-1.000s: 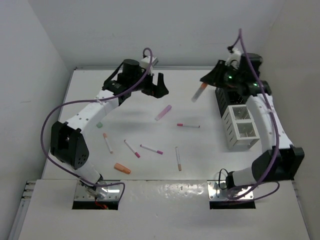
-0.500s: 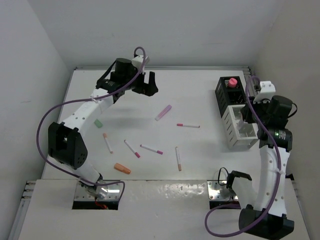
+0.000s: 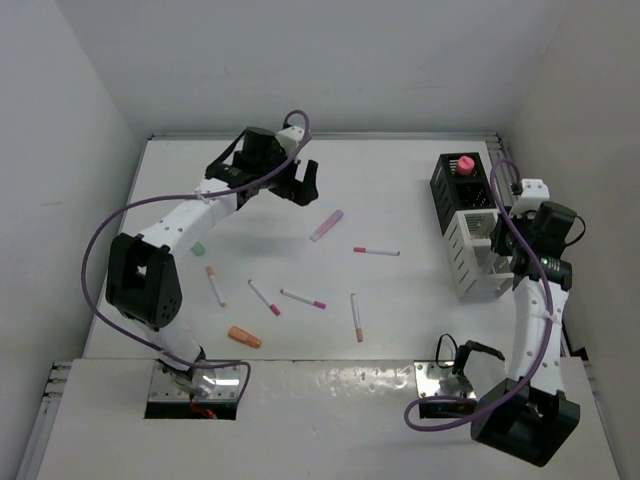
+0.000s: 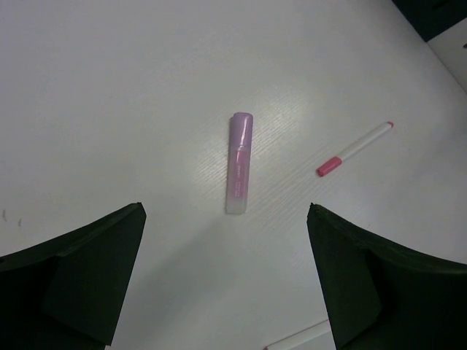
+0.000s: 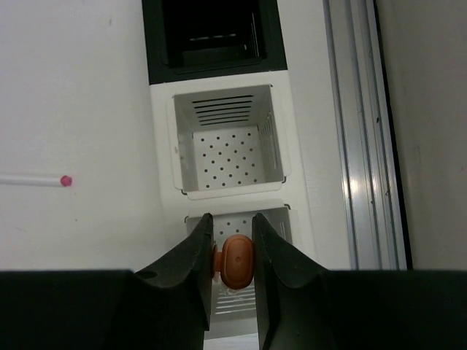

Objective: Sort the stationery into containers
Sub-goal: Place the pen in the storage box, then pick up the pen from the center of the board.

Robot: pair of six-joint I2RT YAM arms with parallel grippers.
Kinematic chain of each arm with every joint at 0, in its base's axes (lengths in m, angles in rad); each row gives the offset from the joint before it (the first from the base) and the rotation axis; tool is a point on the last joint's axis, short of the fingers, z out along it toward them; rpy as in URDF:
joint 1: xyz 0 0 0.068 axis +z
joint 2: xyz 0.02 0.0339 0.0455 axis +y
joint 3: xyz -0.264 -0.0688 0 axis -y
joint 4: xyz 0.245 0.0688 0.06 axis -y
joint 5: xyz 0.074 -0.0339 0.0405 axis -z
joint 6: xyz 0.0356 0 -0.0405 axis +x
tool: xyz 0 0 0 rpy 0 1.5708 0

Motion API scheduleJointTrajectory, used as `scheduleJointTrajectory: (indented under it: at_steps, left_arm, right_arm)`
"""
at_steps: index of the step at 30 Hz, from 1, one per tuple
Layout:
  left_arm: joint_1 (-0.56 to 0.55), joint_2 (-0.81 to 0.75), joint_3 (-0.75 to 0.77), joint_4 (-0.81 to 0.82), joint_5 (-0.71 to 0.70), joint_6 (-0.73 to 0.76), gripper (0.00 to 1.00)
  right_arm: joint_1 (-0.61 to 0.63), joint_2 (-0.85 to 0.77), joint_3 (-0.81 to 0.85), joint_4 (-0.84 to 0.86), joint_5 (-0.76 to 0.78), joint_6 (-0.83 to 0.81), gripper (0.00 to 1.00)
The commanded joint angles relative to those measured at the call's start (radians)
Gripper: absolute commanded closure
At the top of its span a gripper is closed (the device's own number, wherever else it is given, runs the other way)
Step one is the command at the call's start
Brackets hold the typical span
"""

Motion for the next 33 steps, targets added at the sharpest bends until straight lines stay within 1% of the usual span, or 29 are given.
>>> scheduleJointTrajectory:
  at_steps: [1, 2, 3, 4, 5, 6, 7, 12, 13, 14, 16, 17, 20, 21, 22, 24, 29, 30, 33]
  left_arm:
    - [-0.015, 0.031, 0.001, 0.013, 0.049, 0.079, 0.00]
    - [-0.024, 0.059, 0.007, 0.002, 0.064, 0.122, 0.00]
    - [-0.032, 0.074, 0.015, -0.007, 0.067, 0.155, 0.04]
    - [-0.053, 0.114, 0.027, -0.039, 0.069, 0.176, 0.07]
    - [-0.065, 0.140, 0.053, -0.059, 0.057, 0.192, 0.09]
    - [-0.084, 0.163, 0.073, -0.082, 0.037, 0.225, 0.14]
    - [-0.110, 0.216, 0.090, -0.127, 0.021, 0.239, 0.16]
    - [-0.178, 0.356, 0.201, -0.191, -0.106, 0.266, 0.26]
    - [-0.191, 0.393, 0.210, -0.193, -0.129, 0.263, 0.28]
    - [-0.199, 0.411, 0.234, -0.195, -0.147, 0.256, 0.32]
    - [-0.217, 0.465, 0.271, -0.201, -0.199, 0.248, 0.37]
    - [-0.221, 0.478, 0.271, -0.205, -0.215, 0.248, 0.37]
    - [-0.236, 0.513, 0.280, -0.198, -0.287, 0.230, 0.43]
    - [-0.234, 0.527, 0.280, -0.195, -0.295, 0.226, 0.43]
    - [-0.234, 0.531, 0.282, -0.193, -0.333, 0.223, 0.44]
    - [-0.231, 0.537, 0.279, -0.193, -0.341, 0.219, 0.45]
    - [-0.227, 0.505, 0.248, -0.164, -0.304, 0.239, 0.45]
    - [-0.225, 0.507, 0.248, -0.161, -0.280, 0.239, 0.45]
    - [-0.216, 0.524, 0.253, -0.170, -0.285, 0.243, 0.47]
  right_arm:
    - [-0.023, 0.015, -0.009, 0.069, -0.026, 0.012, 0.94]
    - [-0.031, 0.021, -0.008, 0.061, -0.030, 0.017, 0.85]
    - [-0.035, 0.024, -0.006, 0.052, -0.035, 0.022, 0.75]
    - [-0.038, 0.026, -0.002, 0.049, -0.038, 0.034, 0.51]
    - [-0.044, 0.027, -0.001, 0.047, -0.043, 0.040, 0.44]
    - [-0.045, 0.027, 0.003, 0.039, -0.046, 0.045, 0.39]
    - [-0.045, 0.026, 0.014, 0.036, -0.058, 0.051, 0.36]
    - [-0.045, 0.030, 0.061, -0.016, -0.109, 0.078, 0.36]
    - [-0.045, 0.033, 0.081, -0.024, -0.133, 0.115, 0.36]
    - [-0.045, 0.035, 0.090, -0.039, -0.142, 0.130, 0.36]
    - [-0.045, 0.032, 0.114, -0.054, -0.174, 0.144, 0.36]
    - [-0.045, 0.032, 0.120, -0.054, -0.182, 0.152, 0.36]
    - [-0.045, 0.032, 0.146, -0.068, -0.213, 0.180, 0.36]
    - [-0.041, 0.029, 0.153, -0.073, -0.221, 0.189, 0.36]
    - [-0.041, 0.030, 0.157, -0.073, -0.225, 0.193, 0.36]
    - [-0.041, 0.029, 0.166, -0.077, -0.247, 0.206, 0.36]
    - [-0.041, 0.024, 0.169, -0.085, -0.270, 0.213, 0.36]
    - [-0.041, 0.023, 0.167, -0.086, -0.273, 0.213, 0.36]
    - [-0.041, 0.021, 0.164, -0.086, -0.287, 0.219, 0.36]
